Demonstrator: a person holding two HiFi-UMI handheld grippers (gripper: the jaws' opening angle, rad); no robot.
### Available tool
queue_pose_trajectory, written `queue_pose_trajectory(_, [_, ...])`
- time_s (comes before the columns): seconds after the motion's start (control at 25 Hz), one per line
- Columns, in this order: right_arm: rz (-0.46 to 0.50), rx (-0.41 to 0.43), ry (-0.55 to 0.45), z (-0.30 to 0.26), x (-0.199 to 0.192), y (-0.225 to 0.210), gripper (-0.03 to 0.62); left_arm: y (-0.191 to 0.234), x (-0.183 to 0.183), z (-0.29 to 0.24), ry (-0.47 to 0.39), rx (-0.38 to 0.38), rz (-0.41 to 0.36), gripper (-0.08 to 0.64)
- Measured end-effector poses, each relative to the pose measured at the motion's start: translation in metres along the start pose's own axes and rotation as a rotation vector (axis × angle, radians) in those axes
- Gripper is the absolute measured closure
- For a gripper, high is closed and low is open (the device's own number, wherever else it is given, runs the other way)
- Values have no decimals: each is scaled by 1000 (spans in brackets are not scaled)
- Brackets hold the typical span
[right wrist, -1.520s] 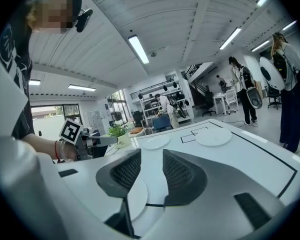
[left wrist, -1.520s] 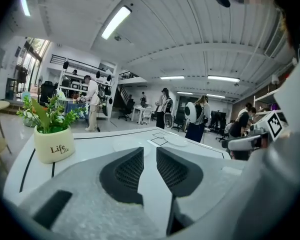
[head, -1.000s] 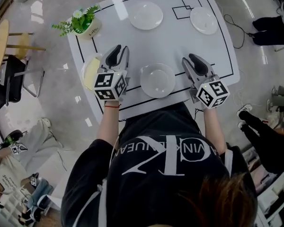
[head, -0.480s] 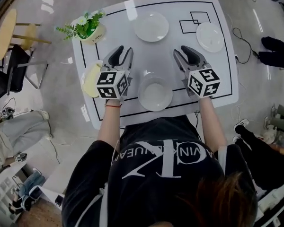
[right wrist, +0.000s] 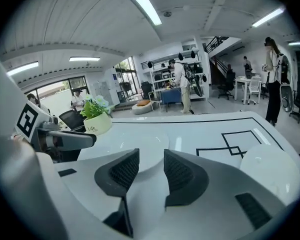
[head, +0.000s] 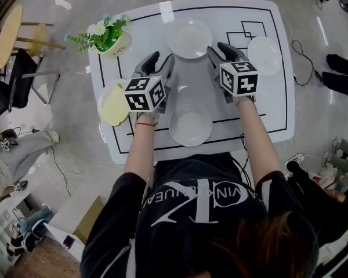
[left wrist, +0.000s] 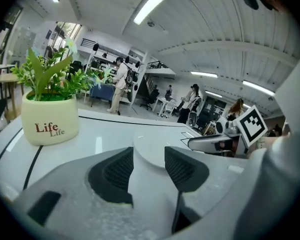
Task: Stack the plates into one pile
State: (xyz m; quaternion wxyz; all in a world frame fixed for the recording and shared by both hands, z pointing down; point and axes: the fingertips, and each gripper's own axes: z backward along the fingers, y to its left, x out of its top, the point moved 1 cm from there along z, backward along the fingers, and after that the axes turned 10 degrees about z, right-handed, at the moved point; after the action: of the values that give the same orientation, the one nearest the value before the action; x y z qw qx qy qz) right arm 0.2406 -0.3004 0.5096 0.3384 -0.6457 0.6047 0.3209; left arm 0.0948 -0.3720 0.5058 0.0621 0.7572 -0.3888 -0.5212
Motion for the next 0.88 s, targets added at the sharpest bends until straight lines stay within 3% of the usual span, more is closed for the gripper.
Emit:
queue_pose_trajectory(0.28, [25, -18, 121, -36, -2, -15, 398, 1, 2, -32, 65, 11, -20, 351])
queue_pose_trajectory(0.44, [28, -19, 157, -47, -4, -17, 375, 0, 0, -48, 113, 9, 0, 306])
queue_pose_trajectory(0.68, [31, -5, 179, -55, -4, -18, 380, 9, -3, -64, 215, 83, -12, 295])
queue_pose_trajectory(0.76, [20, -10, 184, -54, -4, -20, 393, 11, -3, -67, 245, 119, -17, 317])
queue_pose_trajectory(0.84, [11, -5, 187, -54, -5, -20, 422, 12, -3, -69, 260, 150, -14, 408])
queue_pose_trajectory(0.88, [12, 0, 187, -53, -5, -19, 443, 12, -3, -69, 259, 159, -3, 408])
